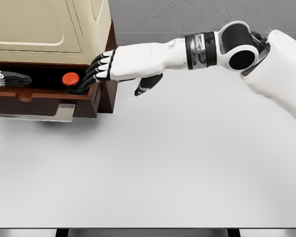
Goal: Open the cabinet drawer with left arm, and place a switch into the drawer with right arm
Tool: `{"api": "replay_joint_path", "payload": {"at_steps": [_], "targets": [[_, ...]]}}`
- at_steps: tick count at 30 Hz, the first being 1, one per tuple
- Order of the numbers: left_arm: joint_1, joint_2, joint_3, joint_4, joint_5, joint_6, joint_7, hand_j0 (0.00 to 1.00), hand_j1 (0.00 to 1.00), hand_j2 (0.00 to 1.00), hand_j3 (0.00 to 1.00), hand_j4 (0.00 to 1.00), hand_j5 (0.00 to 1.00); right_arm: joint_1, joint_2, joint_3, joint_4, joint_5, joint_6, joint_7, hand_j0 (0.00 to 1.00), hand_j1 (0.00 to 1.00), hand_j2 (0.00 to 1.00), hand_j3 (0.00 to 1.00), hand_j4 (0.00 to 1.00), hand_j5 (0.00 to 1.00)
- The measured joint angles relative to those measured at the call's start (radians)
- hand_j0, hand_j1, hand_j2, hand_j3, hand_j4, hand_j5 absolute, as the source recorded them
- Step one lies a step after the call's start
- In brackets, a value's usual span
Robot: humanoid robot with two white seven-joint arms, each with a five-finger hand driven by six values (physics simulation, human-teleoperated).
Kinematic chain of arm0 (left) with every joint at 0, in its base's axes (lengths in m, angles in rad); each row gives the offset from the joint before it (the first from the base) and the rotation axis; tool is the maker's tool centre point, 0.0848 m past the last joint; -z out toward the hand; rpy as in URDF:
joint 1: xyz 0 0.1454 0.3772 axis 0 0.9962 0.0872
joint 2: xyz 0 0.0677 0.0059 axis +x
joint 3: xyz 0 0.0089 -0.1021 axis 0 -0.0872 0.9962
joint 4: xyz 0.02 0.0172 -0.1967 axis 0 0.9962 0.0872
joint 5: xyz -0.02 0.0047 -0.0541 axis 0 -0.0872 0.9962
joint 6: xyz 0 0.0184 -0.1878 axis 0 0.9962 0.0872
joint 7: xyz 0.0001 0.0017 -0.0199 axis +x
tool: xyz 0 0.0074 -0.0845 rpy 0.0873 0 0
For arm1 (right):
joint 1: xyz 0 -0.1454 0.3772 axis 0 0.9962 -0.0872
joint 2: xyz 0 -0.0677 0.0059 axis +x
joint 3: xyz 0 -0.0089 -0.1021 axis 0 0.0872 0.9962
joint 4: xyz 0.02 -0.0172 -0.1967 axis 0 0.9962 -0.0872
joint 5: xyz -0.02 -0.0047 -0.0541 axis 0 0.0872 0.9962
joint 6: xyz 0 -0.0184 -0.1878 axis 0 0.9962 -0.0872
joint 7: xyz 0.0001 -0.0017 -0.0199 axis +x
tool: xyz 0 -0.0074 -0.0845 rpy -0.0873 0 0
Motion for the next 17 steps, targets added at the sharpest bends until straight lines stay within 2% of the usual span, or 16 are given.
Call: {"api": "replay_joint_path", "payload": {"at_steps": [3, 5, 7, 8, 11, 17], "targets": [[-0.02, -0.005, 0.016, 0.0, 0.002, -0.058, 0.0, 1.0, 1.0, 1.0, 1.0, 1.0, 1.0, 0.087, -0.152, -0.042, -0.009, -0.07, -0.001, 0.0, 1.0, 1.0, 1.0, 1.0, 1.0, 1.0], [-0.083, -0.067, 0.024, 0.0, 0.005, -0.073, 0.0, 1.0, 1.0, 1.0, 1.0, 1.0, 1.0, 0.13, -0.244, -0.073, -0.01, -0.094, -0.002, 0.0, 1.0, 1.0, 1.0, 1.0, 1.0, 1.0], [-0.107, -0.147, 0.027, 0.0, 0.005, -0.081, 0.0, 1.0, 1.0, 1.0, 1.0, 1.0, 1.0, 0.143, -0.319, -0.093, -0.008, -0.107, -0.002, 0.0, 1.0, 1.0, 1.0, 1.0, 1.0, 1.0], [-0.114, -0.191, 0.028, 0.0, 0.003, -0.084, 0.0, 1.0, 1.0, 1.0, 1.0, 1.0, 1.0, 0.175, -0.346, -0.107, -0.007, -0.11, -0.002, 0.0, 1.0, 1.0, 1.0, 1.0, 1.0, 1.0], [-0.12, -0.3, 0.026, -0.001, -0.008, -0.088, 0.0, 1.0, 1.0, 1.0, 1.0, 1.0, 1.0, 0.201, -0.402, -0.141, 0.007, -0.118, -0.002, 0.0, 1.0, 1.0, 1.0, 1.0, 1.0, 1.0], [-0.131, -0.473, 0.015, -0.001, -0.048, -0.09, 0.0, 1.0, 1.0, 1.0, 1.0, 1.0, 1.0, 0.218, -0.445, -0.159, 0.046, -0.123, -0.001, 0.0, 1.0, 1.0, 1.0, 1.0, 1.0, 1.0]]}}
